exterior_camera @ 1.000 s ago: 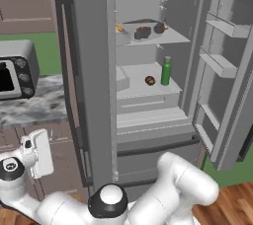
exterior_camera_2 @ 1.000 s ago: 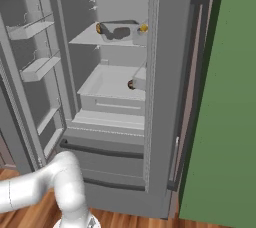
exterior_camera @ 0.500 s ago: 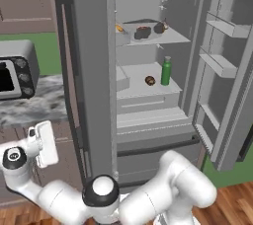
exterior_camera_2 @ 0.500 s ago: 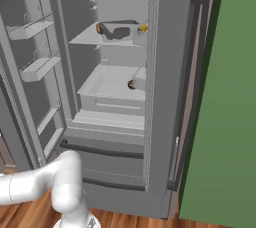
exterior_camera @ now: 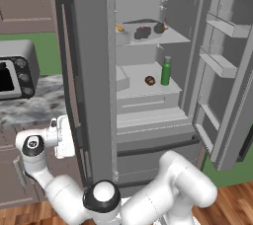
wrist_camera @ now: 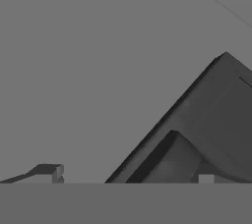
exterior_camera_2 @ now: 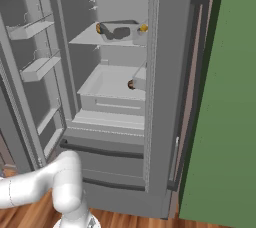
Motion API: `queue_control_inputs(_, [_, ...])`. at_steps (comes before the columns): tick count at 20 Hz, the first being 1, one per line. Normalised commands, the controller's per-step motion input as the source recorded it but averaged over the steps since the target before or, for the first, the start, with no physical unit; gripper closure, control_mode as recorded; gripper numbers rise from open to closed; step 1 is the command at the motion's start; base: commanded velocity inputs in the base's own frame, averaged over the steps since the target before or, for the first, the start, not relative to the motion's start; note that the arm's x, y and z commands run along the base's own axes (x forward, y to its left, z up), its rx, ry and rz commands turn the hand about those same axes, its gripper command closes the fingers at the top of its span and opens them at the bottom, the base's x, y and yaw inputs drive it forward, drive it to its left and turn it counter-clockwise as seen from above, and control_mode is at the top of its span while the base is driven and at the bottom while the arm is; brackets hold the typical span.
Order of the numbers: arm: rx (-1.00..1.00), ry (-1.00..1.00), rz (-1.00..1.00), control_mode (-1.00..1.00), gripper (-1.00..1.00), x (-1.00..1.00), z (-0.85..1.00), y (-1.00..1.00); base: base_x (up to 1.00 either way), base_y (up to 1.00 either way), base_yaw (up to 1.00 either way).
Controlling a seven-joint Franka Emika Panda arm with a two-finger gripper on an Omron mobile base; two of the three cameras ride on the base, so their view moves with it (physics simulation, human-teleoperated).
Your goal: Place the tupperware on the top shelf of the fridge. Make space for the tupperware among the existing items by rearranging them on the shelves if needed. Close the fridge door when finished.
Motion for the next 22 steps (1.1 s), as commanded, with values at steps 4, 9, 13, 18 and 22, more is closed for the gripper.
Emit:
queue_control_inputs(4, [0.00, 0.00, 0.00, -1.00, -1.00, 0.03, 0.01, -1.00, 0.00, 0.00, 0.00])
queue_control_inputs(9, [0.00, 0.00, 0.00, -1.00, -1.00, 0.11, 0.00, -1.00, 0.00, 0.00, 0.00])
queue_control_inputs(13, [0.00, 0.00, 0.00, -1.00, -1.00, 0.25, 0.01, -1.00, 0.00, 0.00, 0.00])
queue_control_inputs(18, [0.02, 0.00, 0.00, -1.00, -1.00, 0.39, 0.13, -0.96, 0.00, 0.00, 0.00])
queue_control_inputs(22, [0.04, 0.01, 0.01, -1.00, -1.00, 0.44, 0.16, -0.85, 0.00, 0.00, 0.00])
